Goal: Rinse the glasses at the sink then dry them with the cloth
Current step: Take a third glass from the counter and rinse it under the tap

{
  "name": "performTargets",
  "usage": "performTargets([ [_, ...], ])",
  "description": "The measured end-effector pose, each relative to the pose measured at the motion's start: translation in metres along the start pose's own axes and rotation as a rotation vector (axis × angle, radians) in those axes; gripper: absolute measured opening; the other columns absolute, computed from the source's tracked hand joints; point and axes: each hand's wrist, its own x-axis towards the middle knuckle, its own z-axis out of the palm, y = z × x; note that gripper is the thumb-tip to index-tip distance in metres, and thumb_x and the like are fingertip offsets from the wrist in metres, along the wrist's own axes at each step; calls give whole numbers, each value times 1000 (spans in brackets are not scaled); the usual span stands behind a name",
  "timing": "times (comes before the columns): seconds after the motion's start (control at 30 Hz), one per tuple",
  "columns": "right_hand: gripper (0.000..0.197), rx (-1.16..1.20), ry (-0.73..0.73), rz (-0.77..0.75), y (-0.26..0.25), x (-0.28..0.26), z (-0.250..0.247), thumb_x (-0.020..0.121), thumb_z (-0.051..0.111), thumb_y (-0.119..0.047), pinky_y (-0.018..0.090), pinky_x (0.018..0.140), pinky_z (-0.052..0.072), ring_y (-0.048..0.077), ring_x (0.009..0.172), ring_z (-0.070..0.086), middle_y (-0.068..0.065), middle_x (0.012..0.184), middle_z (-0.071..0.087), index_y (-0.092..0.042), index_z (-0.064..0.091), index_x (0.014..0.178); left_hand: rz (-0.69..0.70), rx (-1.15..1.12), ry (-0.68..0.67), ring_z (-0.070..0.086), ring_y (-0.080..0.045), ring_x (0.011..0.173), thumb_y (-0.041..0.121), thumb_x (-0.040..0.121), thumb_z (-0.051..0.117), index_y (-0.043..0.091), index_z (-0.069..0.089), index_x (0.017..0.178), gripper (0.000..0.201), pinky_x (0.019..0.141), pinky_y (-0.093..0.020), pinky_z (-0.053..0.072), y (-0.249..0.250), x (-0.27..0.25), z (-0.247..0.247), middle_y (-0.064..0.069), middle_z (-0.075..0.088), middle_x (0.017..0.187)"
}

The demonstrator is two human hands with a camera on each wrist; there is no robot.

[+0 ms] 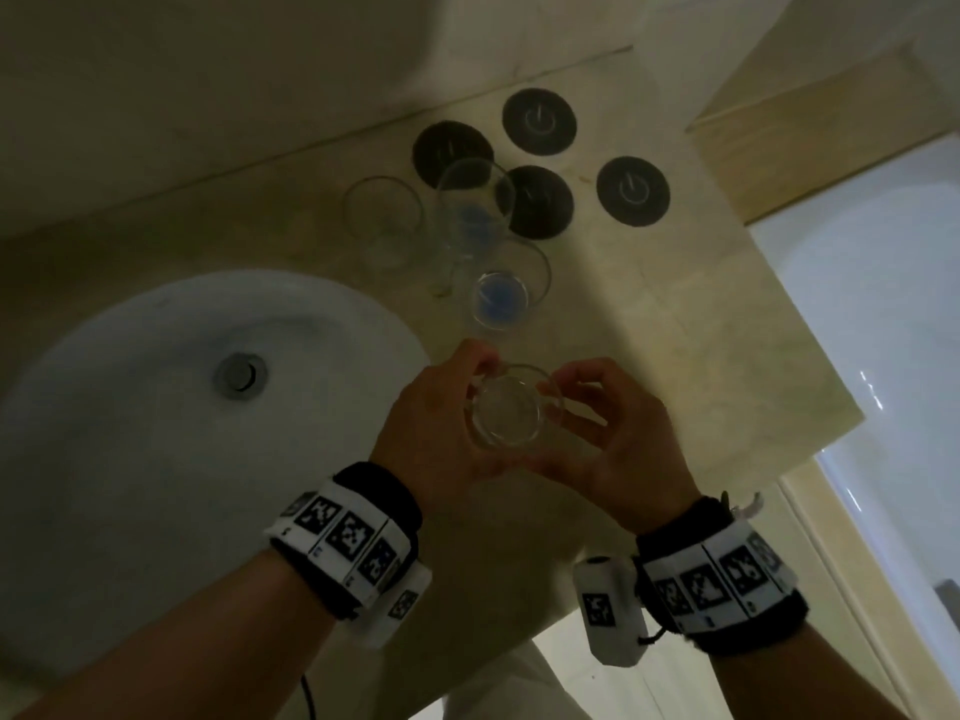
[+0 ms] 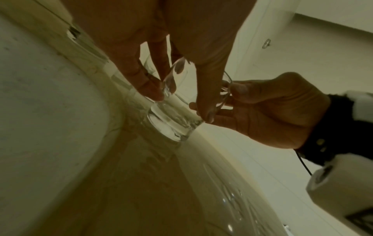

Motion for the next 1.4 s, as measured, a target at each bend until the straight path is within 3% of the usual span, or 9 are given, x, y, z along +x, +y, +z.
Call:
performTargets([
  [0.3, 65, -100, -152, -13, 1, 22, -21, 53, 90, -53, 36, 96, 57, 14, 110, 66, -7, 109, 67, -25, 62, 105, -25, 44, -133, 52, -2, 104, 50, 42, 96, 35, 46, 124, 97, 86, -21, 48, 0, 9, -17, 24, 49, 113],
  [0.47, 51, -51, -42, 0, -15, 49, -26, 74, 64, -53, 34, 94, 58, 7, 110, 66, -7, 119, 67, -26, 61, 117, -9, -105, 119, 57, 2, 104, 82, 69, 57, 29, 53, 122, 75, 79, -11, 47, 4, 21, -34, 19, 58, 117],
  [0.57, 67, -103, -31, 3, -22, 69, -24, 82, 53, -60, 36, 101, 54, 6, 121, 61, -5, 134, 63, -21, 55, 137, -84, -239, 263, 58, 9, 106, 64, 89, 50, 29, 55, 129, 53, 82, -4, 45, 8, 37, -38, 15, 62, 124],
  [0.67, 61, -158, -48, 38, -24, 84, -19, 91, 54, -52, 45, 107, 48, 12, 125, 59, -1, 140, 60, -20, 52, 143, -139, -214, 217, 56, 5, 117, 31, 99, 59, 25, 52, 143, 45, 90, -3, 43, 8, 54, -38, 8, 60, 137],
  [0.83, 51, -166, -45, 66, -21, 97, -16, 92, 68, -13, 42, 104, 52, 10, 120, 63, 0, 138, 62, -14, 54, 142, -107, -135, 195, 57, -1, 119, 16, 87, 76, 22, 53, 143, 61, 98, -18, 49, 11, 66, -38, 10, 61, 131],
  [0.97, 57, -195, -15, 72, -23, 101, -15, 83, 79, -16, 38, 99, 56, 4, 111, 66, -6, 127, 68, -22, 60, 136, -125, -169, 217, 63, -1, 111, 14, 76, 85, 23, 59, 137, 68, 97, -24, 53, 12, 71, -40, 9, 67, 125],
  [1.13, 57, -170, -14, 5, -39, 97, -20, 78, 82, -15, 11, 86, 54, -10, 98, 66, -16, 114, 68, -20, 63, 132, -111, -240, 232, 67, -2, 111, 20, 65, 91, 23, 65, 132, 72, 97, -33, 57, 8, 66, -49, 8, 70, 123],
  [1.27, 56, -217, -21, -86, -64, 86, -24, 75, 82, -23, 19, 88, 57, -1, 99, 70, -6, 117, 72, -20, 65, 128, -63, -234, 246, 68, 3, 104, 29, 63, 90, 23, 68, 129, 70, 93, -20, 56, 22, 51, -70, 9, 73, 116],
  [1.4, 52, -207, -66, -207, -103, 73, -15, 75, 79, -29, 18, 83, 58, -4, 92, 72, -13, 104, 73, -20, 67, 124, 58, -226, 314, 70, 1, 99, 32, 62, 89, 20, 69, 124, 66, 89, -16, 55, 40, 27, -103, 11, 73, 109],
])
